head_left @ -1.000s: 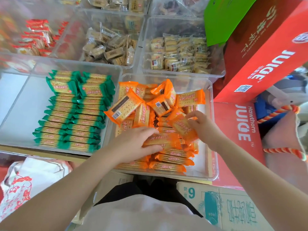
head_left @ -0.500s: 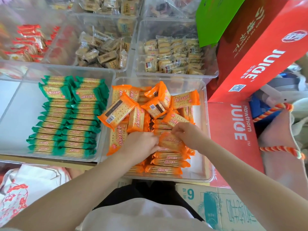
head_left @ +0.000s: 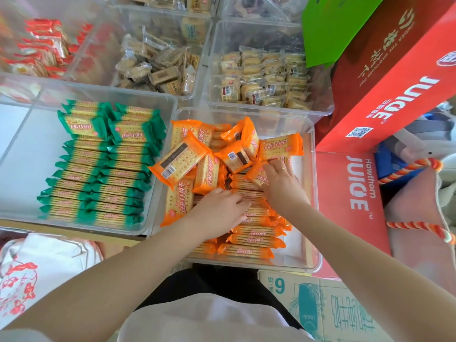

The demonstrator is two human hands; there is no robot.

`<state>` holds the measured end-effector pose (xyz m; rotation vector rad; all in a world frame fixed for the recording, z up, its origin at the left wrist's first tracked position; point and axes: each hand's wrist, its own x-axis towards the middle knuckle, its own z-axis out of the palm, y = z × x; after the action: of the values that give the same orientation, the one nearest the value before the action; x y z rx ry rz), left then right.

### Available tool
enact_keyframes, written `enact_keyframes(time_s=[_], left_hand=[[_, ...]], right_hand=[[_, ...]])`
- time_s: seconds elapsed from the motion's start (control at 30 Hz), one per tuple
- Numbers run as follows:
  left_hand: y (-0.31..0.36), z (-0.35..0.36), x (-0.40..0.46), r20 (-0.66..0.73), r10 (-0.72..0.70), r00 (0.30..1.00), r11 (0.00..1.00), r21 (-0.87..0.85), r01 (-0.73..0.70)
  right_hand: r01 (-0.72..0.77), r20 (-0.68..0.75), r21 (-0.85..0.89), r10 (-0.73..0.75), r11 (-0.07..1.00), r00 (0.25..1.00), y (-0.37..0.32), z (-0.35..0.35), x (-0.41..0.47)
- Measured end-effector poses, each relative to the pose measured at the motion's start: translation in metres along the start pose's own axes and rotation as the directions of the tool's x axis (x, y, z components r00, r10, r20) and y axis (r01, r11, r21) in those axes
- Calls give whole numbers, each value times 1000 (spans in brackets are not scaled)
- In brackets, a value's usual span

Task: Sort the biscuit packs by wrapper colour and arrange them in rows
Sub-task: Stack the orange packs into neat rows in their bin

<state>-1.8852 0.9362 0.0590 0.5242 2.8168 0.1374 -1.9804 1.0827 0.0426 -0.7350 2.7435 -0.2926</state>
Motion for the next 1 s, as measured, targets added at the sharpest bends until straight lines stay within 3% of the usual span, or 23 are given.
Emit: enact_keyframes(time_s=[0.13,0.27,0.37,0.47,0.57,0.67,0.73,0.8,0.87,1.0], left_hand=[[-4,-2,3,50,-23,998,999,47,21],[-7,-3,-1,41,-3,999,999,38,2],[-15,-6,-14,-210,23,977,991,-127,-51],[-28,-13,-27,-454,-49,890,988,-153,-24],[-44,-24,-38,-598,-150,788,986,-150,74],[-57,-25,-45,-580,-341,740,938,-152,313],[-60,-28,-47,-438,-533,724,844,-214,492],[-63,-31,-47,-317,-645,695,764,-272,585],[-64,-33,-46,-301,-652,695,758,-273,593],[-58,-45,-51,-311,-680,664,724,-429,540]], right_hand=[[-92,143,27,87,995,986,8,1,5],[-71,97,36,68,997,993,9,-1,10],[-97,90,220,79,971,993,9,-7,11],[-178,226,440,83,880,971,8,-21,8],[-48,386,332,-90,942,918,1,-26,4],[112,488,206,-202,972,849,-10,-23,5],[217,436,100,-239,971,868,-19,-22,7],[251,257,115,-273,961,927,-30,-23,8],[265,50,243,-285,933,957,-42,-26,8],[388,-205,341,-335,856,919,-70,-34,9]])
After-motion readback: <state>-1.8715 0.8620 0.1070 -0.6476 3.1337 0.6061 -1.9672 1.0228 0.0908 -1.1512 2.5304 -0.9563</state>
